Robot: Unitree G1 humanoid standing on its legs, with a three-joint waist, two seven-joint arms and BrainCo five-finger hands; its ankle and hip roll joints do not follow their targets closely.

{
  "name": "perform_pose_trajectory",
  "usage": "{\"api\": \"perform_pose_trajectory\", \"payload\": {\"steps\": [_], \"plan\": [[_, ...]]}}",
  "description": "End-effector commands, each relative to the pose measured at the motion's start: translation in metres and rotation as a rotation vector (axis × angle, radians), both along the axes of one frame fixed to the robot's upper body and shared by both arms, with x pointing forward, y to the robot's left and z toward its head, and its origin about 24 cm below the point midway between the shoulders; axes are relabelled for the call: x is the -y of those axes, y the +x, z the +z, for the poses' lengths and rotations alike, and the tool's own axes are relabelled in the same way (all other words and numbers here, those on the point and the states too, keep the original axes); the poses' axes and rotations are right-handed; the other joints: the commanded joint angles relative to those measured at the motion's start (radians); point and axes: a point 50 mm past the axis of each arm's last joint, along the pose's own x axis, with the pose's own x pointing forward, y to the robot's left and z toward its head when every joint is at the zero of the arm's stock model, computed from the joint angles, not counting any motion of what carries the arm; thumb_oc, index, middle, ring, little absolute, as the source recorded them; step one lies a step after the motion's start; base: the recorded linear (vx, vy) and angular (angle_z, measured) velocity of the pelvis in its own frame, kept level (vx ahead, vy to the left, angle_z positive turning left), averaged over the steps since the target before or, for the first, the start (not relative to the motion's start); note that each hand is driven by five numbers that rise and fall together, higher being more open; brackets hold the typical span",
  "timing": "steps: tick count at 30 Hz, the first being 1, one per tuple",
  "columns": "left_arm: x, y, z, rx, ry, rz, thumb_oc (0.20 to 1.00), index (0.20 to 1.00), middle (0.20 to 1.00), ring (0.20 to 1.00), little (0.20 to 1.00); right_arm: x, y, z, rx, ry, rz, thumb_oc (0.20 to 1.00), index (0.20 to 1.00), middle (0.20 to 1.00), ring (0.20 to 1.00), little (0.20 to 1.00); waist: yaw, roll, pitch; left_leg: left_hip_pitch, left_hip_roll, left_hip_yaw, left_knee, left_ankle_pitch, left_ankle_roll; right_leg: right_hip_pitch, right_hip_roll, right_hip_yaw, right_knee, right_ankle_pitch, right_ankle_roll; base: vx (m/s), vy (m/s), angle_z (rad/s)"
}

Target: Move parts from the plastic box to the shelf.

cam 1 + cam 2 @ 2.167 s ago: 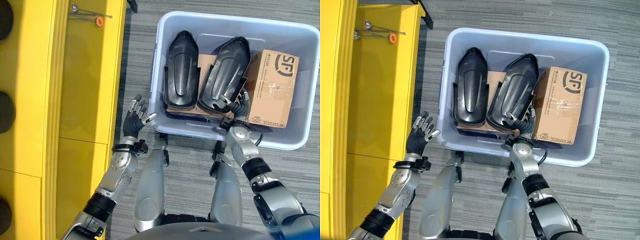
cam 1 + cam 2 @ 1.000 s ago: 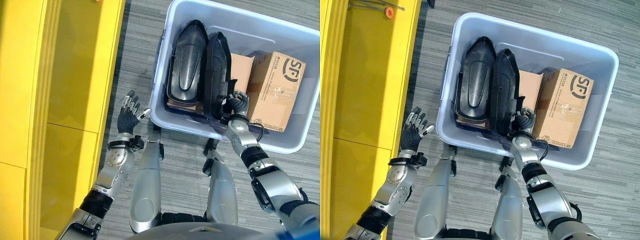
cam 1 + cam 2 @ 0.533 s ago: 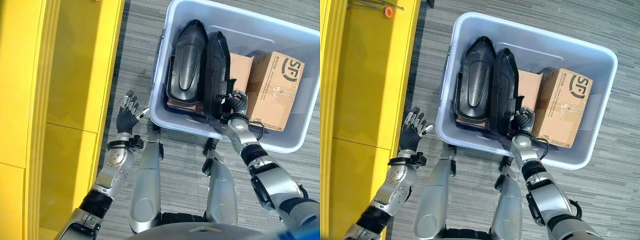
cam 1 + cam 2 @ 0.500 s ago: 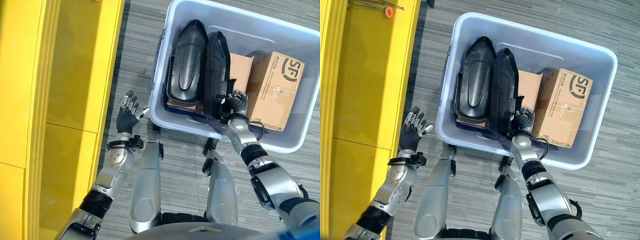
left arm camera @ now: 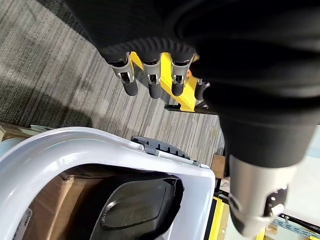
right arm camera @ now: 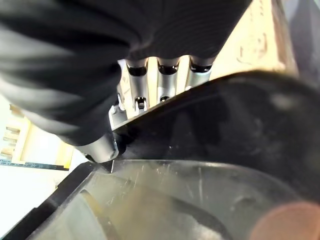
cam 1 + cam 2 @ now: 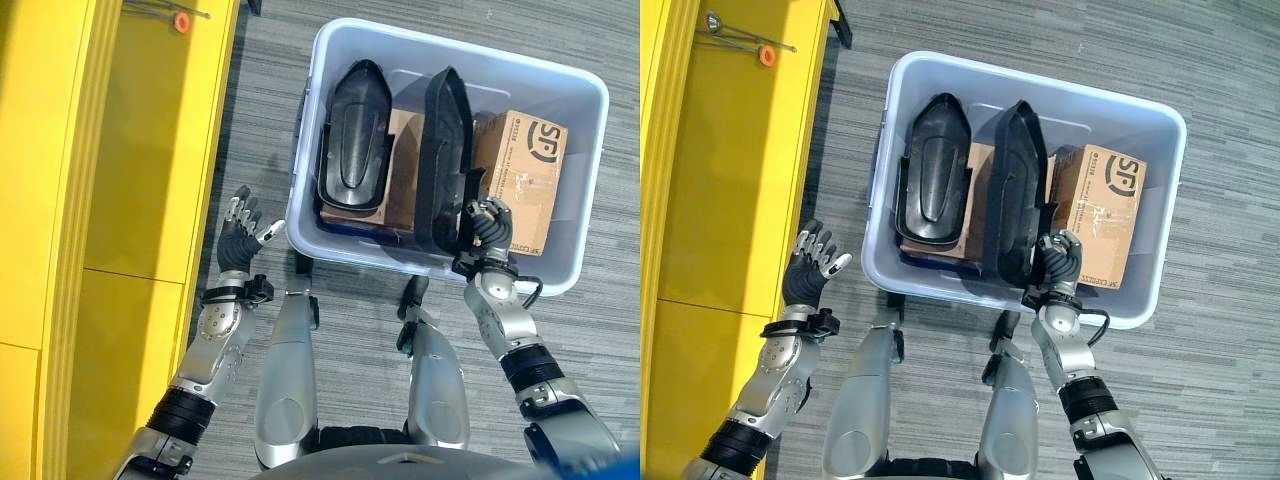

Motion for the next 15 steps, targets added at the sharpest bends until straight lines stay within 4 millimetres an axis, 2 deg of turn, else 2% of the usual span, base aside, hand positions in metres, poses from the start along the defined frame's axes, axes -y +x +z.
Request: {"api": "perform_pose_trajectory", "payload": {"steps": [1,8,15], "plan": [[-0.007,-0.014,0.01,0.059,0.021,-0.029,1.0,1.0,1.0,1.0,1.0,0.013,-0.006,0.032,0.188,-0.036,-0.038,0.2,0.2,0.2,0.2,0.2,0.01,-0.013,-0.094,-0.009,0.079,-0.016,0.03,-0.004,-0.064,0.097,-0.094,0.028,-0.06,0.095,0.068,0.02,-0.009,-0.06],[-0.01,-0.022,0.0,0.014,0.023,-0.046,1.0,1.0,1.0,1.0,1.0,0.018,-0.021,0.042,0.267,-0.031,-0.025,0.2,0.2,0.2,0.2,0.2,-0.01,-0.006,-0.149,0.086,0.095,-0.009,-0.005,0.015,-0.076,0.159,-0.096,0.041,-0.061,0.075,0.066,0.03,-0.027,-0.06],[-0.02,-0.032,-0.016,-0.065,0.023,-0.044,1.0,1.0,1.0,1.0,1.0,0.024,-0.041,0.032,0.247,-0.009,0.041,0.2,0.2,0.2,0.2,0.2,-0.029,0.001,-0.212,0.22,0.13,-0.006,-0.059,0.037,-0.088,0.243,-0.061,0.059,-0.047,0.029,0.057,0.04,-0.071,-0.02]]}}
